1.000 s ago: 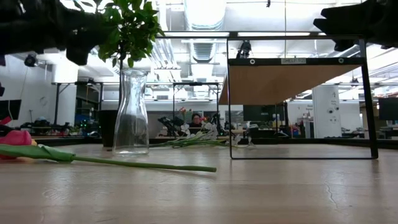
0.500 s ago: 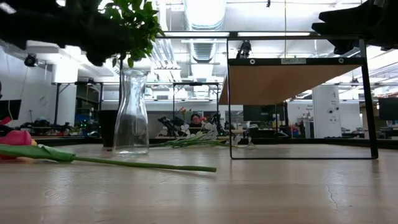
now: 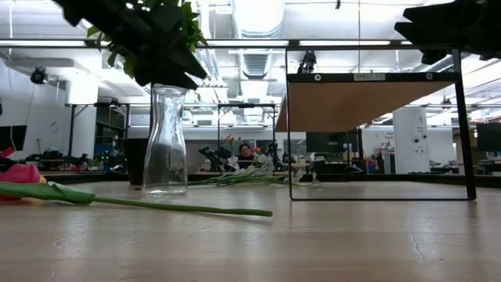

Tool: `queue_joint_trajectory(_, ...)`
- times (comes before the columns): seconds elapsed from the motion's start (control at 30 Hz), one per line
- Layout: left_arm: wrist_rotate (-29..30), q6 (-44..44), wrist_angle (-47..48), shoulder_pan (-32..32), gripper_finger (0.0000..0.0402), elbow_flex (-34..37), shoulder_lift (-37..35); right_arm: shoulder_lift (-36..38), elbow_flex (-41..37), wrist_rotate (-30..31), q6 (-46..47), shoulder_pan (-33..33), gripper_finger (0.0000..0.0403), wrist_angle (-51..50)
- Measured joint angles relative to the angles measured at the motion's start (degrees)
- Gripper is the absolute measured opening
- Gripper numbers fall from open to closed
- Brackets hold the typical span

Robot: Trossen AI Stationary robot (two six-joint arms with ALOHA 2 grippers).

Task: Pick and place flowers into a vace then onto a shelf
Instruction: Put the white flower into the left transparent glass vase

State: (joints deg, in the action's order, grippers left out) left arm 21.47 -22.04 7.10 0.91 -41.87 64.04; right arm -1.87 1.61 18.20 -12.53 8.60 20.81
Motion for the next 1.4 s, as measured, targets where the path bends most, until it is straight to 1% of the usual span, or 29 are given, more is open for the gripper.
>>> queue_joint_trajectory(0.13,0.11,-4.82,4.12,0.00,0.0214,-5.27,5.83,-0.06,0.14,0.00,-0.11,0.00,0.0219,2.19)
queue_joint_trajectory(0.3,0.36,-5.28,10.27,0.28,0.0214,-12.58,13.88,-0.26,2.21,-0.02,0.14,-0.02,0.0219,2.19)
queue_joint_trajectory(0.53,7.02,-5.73,23.35,0.28,0.0214,-25.56,23.83,-0.41,2.73,-0.06,1.90,-0.02,0.0219,-1.17)
queue_joint_trajectory(0.6,7.56,-5.74,27.23,0.33,0.0214,-28.70,26.35,-0.52,2.64,-0.05,2.08,-0.04,0.0219,-1.18)
queue_joint_trajectory(0.7,7.57,-4.78,29.39,0.40,0.0214,-31.69,30.05,-0.76,2.56,-0.06,3.71,-0.02,0.0219,-2.22)
queue_joint_trajectory(0.83,7.13,-3.17,29.47,1.58,0.0214,-33.35,33.97,-0.76,2.56,-0.07,4.66,0.01,0.0219,-2.62)
queue_joint_trajectory(1.03,3.34,-4.02,29.76,5.65,0.0214,-33.06,36.74,-0.85,2.54,-0.07,4.66,0.02,0.0219,-2.66)
queue_joint_trajectory(1.4,3.04,-4.63,29.37,8.54,0.0214,-32.81,40.21,-0.85,2.51,-0.09,4.92,0.02,0.0219,-4.11)
